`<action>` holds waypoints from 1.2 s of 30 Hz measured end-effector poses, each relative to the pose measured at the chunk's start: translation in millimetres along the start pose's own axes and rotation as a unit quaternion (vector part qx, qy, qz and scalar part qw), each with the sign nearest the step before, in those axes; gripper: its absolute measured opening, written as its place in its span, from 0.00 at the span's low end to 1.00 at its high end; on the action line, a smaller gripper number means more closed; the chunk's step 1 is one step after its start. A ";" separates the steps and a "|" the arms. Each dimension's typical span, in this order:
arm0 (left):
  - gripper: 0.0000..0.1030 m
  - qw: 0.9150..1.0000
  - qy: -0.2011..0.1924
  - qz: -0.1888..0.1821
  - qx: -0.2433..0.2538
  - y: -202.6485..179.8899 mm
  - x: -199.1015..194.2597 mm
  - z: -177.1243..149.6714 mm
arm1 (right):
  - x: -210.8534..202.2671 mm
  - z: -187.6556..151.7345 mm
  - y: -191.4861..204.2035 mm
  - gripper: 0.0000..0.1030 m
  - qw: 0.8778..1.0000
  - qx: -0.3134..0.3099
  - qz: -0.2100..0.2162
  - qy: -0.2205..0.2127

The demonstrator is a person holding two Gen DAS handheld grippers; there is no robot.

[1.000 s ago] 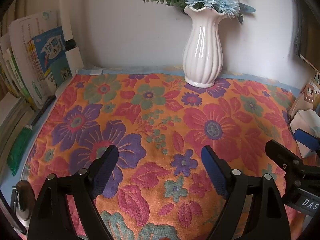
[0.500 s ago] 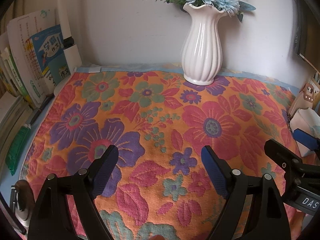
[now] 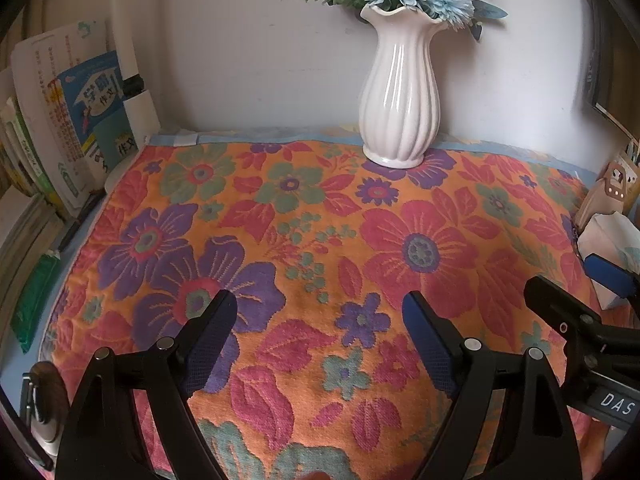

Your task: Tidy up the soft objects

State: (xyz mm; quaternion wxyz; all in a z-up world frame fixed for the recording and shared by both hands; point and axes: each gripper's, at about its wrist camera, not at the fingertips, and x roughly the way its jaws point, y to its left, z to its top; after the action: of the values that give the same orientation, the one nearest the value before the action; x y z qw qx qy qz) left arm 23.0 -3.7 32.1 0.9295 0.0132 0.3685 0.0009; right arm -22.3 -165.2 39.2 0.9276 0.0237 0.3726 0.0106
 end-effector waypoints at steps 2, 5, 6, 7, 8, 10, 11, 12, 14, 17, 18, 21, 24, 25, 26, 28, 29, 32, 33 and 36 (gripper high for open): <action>0.81 1.000 0.000 -0.001 0.001 -0.3 0.0 -0.1 | 0.4 -0.1 -0.1 0.91 1.000 0.000 0.000 0.001; 0.81 1.000 0.001 0.000 0.003 -1.3 -0.4 -0.5 | 0.4 -0.1 -0.2 0.91 1.000 0.000 0.000 0.001; 0.81 1.000 0.001 0.000 0.004 -1.4 -0.3 -0.4 | 0.4 -0.2 -0.3 0.91 1.000 0.000 0.000 0.001; 0.81 1.000 0.001 0.000 0.004 -1.4 -0.4 -0.4 | 0.5 -0.1 -0.3 0.91 1.000 0.000 0.000 0.001; 0.81 1.000 0.000 0.000 0.003 -1.3 -0.6 -0.5 | 0.5 -0.1 -0.2 0.91 1.000 0.000 0.000 0.001; 0.81 1.000 0.000 -0.001 0.001 -1.1 -0.6 -0.5 | 0.4 -0.2 -0.2 0.91 1.000 0.001 0.000 0.001; 0.81 1.000 0.000 -0.002 0.001 -0.5 -0.3 -0.5 | 0.4 -0.3 -0.3 0.91 1.000 0.001 0.000 0.001; 0.81 1.000 0.001 -0.002 0.000 -0.6 -0.1 -0.5 | 0.6 0.0 -0.2 0.91 1.000 0.000 0.000 0.001; 0.81 1.000 0.002 -0.002 0.001 -0.1 0.2 -0.3 | 0.6 0.0 -0.2 0.91 1.000 0.000 0.000 0.001; 0.81 1.000 0.002 0.002 0.004 -0.4 0.1 0.0 | 1.0 -0.4 -0.5 0.91 1.000 0.000 0.000 0.002; 0.81 1.000 0.002 0.003 0.005 -0.9 0.1 0.0 | 1.1 -0.4 -0.4 0.91 1.000 0.000 -0.001 0.002; 0.81 1.000 0.001 0.005 0.008 -1.8 -0.2 0.2 | 1.7 -1.2 -0.5 0.91 1.000 -0.001 -0.001 0.002; 0.81 1.000 0.002 0.005 0.010 -1.7 0.2 0.1 | 1.7 -1.0 -0.3 0.91 1.000 0.000 -0.001 0.002; 0.81 1.000 0.003 0.005 0.011 -1.5 0.6 0.3 | 1.7 -0.9 -0.4 0.91 1.000 0.000 -0.001 0.002; 0.81 1.000 0.004 0.006 0.011 -1.4 0.7 0.3 | 1.7 -0.8 -0.4 0.91 1.000 0.000 -0.001 0.002; 0.81 1.000 0.005 0.005 0.010 -0.9 0.7 0.3 | 1.8 -0.8 -0.6 0.91 1.000 -0.001 -0.001 0.003; 0.81 1.000 0.005 0.005 0.011 -0.9 1.1 0.6 | 1.7 -1.3 -0.6 0.91 1.000 -0.001 -0.001 0.003; 0.81 1.000 0.006 0.005 0.012 -1.1 2.0 0.6 | 1.4 -1.2 -0.5 0.91 1.000 -0.001 -0.002 0.002; 0.81 1.000 0.007 0.006 0.014 -1.2 2.5 0.6 | 1.7 -0.5 -0.4 0.91 1.000 -0.001 -0.001 0.002; 0.81 1.000 0.006 0.009 0.017 -2.1 2.4 0.0 | 1.8 -0.5 -0.6 0.91 1.000 0.000 -0.001 0.003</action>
State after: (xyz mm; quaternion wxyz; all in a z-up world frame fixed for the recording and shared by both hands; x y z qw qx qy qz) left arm 24.7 -5.8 30.5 0.9268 0.0327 0.3741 0.0028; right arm -21.4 -165.7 37.6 0.9267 0.0232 0.3751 0.0100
